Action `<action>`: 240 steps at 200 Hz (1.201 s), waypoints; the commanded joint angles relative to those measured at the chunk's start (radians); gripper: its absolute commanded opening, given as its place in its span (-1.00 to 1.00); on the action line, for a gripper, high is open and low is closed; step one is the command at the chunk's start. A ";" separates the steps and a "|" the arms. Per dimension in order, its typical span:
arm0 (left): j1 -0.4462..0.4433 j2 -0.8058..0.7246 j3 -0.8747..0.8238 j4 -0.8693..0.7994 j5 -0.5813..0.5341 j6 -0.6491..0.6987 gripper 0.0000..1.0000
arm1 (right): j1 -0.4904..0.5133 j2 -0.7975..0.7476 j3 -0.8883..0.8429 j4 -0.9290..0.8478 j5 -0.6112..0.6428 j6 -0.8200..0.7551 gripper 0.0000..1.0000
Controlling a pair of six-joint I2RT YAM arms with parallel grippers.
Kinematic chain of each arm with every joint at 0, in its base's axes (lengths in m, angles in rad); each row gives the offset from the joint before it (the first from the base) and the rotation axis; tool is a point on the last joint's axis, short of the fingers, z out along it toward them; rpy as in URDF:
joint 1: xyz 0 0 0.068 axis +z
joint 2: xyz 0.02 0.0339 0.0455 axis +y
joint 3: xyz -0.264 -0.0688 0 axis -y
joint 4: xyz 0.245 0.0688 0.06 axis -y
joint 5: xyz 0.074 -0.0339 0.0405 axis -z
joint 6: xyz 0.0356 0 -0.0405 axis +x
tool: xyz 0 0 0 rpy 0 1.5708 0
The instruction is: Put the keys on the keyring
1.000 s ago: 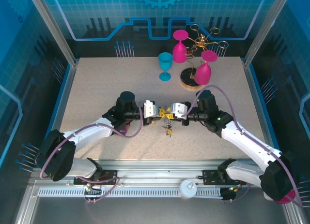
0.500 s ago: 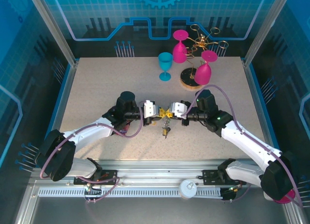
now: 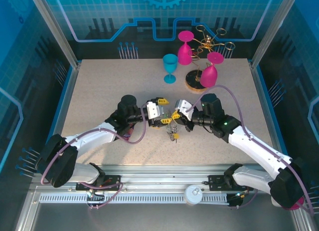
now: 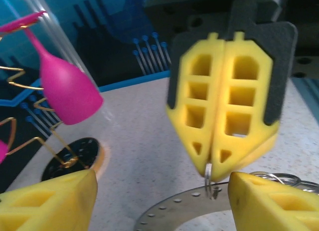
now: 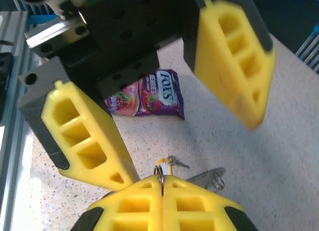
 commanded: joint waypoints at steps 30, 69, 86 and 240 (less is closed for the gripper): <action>-0.006 -0.048 -0.072 0.248 -0.151 0.008 0.44 | 0.076 -0.001 0.142 -0.196 0.314 0.522 -1.00; -0.005 -0.044 -0.073 0.304 -0.202 -0.020 0.43 | 0.098 0.054 0.296 -0.408 0.499 0.794 -1.00; -0.006 -0.039 -0.062 0.324 -0.228 -0.047 0.43 | 0.098 0.100 0.409 -0.540 0.581 0.888 -1.00; -0.372 0.031 -0.045 0.264 -0.601 0.009 -0.37 | 0.042 0.131 0.492 -0.781 0.521 1.726 -1.00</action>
